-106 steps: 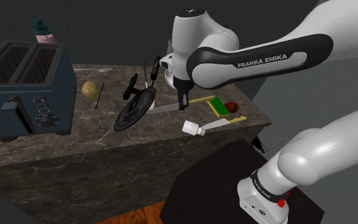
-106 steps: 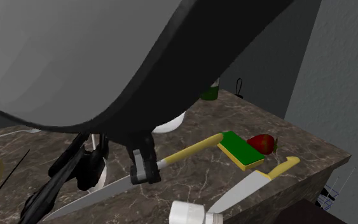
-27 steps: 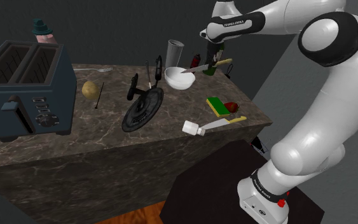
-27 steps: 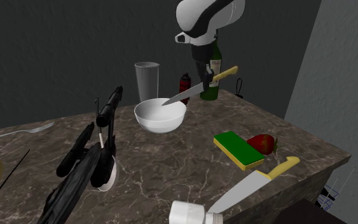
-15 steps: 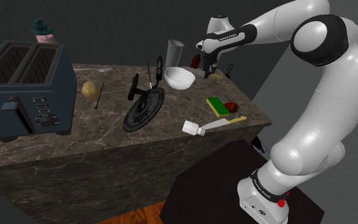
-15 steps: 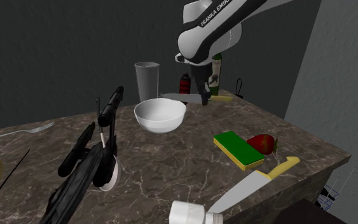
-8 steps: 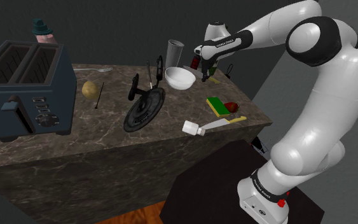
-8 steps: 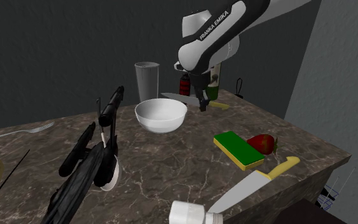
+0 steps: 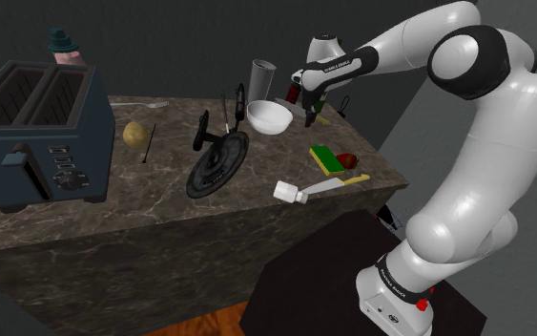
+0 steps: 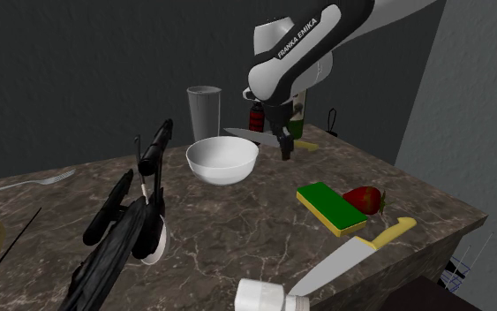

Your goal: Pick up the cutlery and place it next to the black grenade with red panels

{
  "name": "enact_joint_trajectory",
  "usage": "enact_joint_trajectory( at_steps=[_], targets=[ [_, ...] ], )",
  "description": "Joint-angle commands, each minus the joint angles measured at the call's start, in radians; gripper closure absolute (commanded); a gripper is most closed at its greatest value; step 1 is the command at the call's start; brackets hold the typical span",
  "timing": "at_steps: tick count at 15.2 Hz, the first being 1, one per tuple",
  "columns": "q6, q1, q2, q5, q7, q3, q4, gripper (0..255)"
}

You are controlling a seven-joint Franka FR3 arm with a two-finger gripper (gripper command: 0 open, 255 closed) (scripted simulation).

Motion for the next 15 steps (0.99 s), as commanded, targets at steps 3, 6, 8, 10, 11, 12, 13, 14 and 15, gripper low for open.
enact_joint_trajectory(
  at_steps=[3, 6, 8, 10, 11, 12, 13, 14, 15],
  targets=[
    [-0.001, -0.002, 0.002, 0.000, -0.002, -0.001, 0.000, 0],
    [-0.054, 0.006, -0.042, 0.012, -0.005, 0.008, 0.008, 0],
    [-0.102, 0.010, -0.072, 0.023, -0.012, 0.014, 0.025, 0],
    [-0.102, 0.010, -0.072, 0.023, -0.012, 0.014, 0.025, 0],
    [-0.102, 0.010, -0.072, 0.023, -0.012, 0.014, 0.025, 0],
    [-0.102, 0.010, -0.072, 0.023, -0.012, 0.014, 0.025, 0],
    [-0.102, 0.010, -0.072, 0.023, -0.012, 0.014, 0.025, 0],
    [-0.102, 0.010, -0.072, 0.023, -0.012, 0.014, 0.025, 0],
    [-0.102, 0.010, -0.072, 0.023, -0.012, 0.014, 0.025, 0]
  ],
)
